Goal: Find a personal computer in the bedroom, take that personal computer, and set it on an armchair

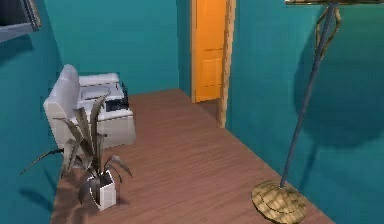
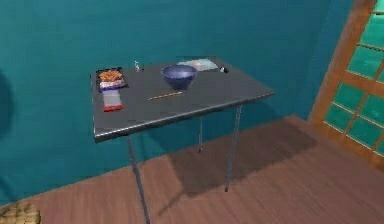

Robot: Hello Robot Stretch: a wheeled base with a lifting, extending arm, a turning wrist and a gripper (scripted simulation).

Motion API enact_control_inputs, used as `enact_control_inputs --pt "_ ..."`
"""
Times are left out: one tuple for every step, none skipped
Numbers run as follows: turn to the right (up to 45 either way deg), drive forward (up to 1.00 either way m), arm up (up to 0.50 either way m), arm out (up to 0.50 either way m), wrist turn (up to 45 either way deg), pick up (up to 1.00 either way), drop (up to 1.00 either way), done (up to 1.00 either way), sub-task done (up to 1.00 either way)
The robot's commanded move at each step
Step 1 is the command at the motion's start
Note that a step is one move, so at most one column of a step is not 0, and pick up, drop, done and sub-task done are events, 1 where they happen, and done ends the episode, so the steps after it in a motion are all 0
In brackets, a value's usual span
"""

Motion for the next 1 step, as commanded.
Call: enact_control_inputs --pt "-3.0 0.00 0.00 0.00 0.0 0.00 0.00 0.00 0.00"
